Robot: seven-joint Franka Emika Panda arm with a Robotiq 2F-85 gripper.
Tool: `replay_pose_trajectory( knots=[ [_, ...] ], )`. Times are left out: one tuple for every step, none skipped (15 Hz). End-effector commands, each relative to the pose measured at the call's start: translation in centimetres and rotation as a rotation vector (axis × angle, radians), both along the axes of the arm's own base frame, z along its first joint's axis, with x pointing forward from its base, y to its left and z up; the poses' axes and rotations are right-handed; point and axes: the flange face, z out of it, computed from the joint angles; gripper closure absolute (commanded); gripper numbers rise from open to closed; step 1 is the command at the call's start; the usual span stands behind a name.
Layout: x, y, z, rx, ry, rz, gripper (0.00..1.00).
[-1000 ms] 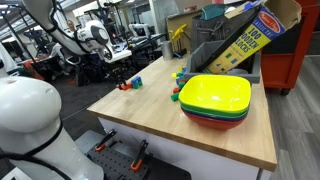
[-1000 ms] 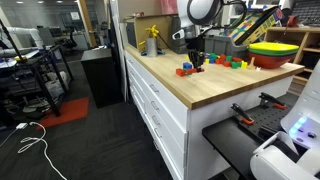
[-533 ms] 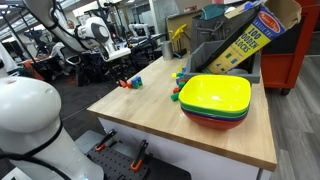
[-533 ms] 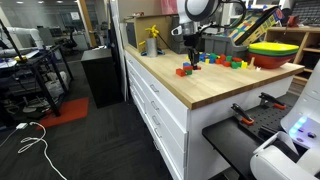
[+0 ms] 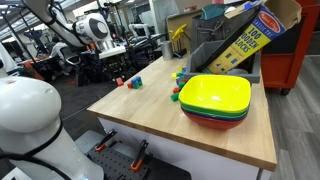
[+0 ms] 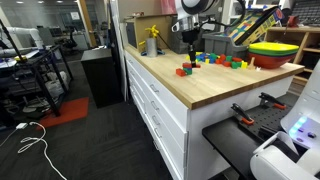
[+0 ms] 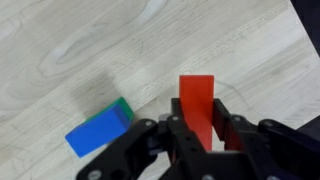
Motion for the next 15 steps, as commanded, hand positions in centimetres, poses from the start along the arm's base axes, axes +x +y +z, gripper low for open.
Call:
replay_pose_trajectory(
  knots=[
    [0.2,1.8,1.9,0.008,0.010,-0.103,0.92],
    [0.4,2.4,2.2,0.008,0.005,-0.143,0.92],
    [0.6,2.8,2.4,0.007,-0.002,-0.182,0.92],
    [0.9,3.3,2.7,0.002,-0.015,-0.230,0.92],
    [1.1,3.8,2.8,-0.001,-0.026,-0.268,0.92],
    [1.5,4.3,3.1,-0.004,-0.039,-0.314,0.92],
    [1.7,4.8,3.3,-0.009,-0.052,-0.358,0.92],
    [2.0,5.1,3.3,-0.013,-0.063,-0.402,0.92],
    [2.3,5.4,3.3,-0.018,-0.075,-0.447,0.92],
    [2.7,5.6,3.1,-0.023,-0.088,-0.497,0.92],
    [3.1,5.7,2.8,-0.029,-0.099,-0.549,0.92],
    [3.7,5.7,2.6,-0.038,-0.107,-0.602,0.92],
    [4.3,5.6,2.3,-0.045,-0.111,-0.650,0.92],
    [5.1,5.3,1.9,-0.055,-0.117,-0.698,0.92],
    [5.8,5.1,1.5,-0.064,-0.120,-0.749,0.92]
  ],
)
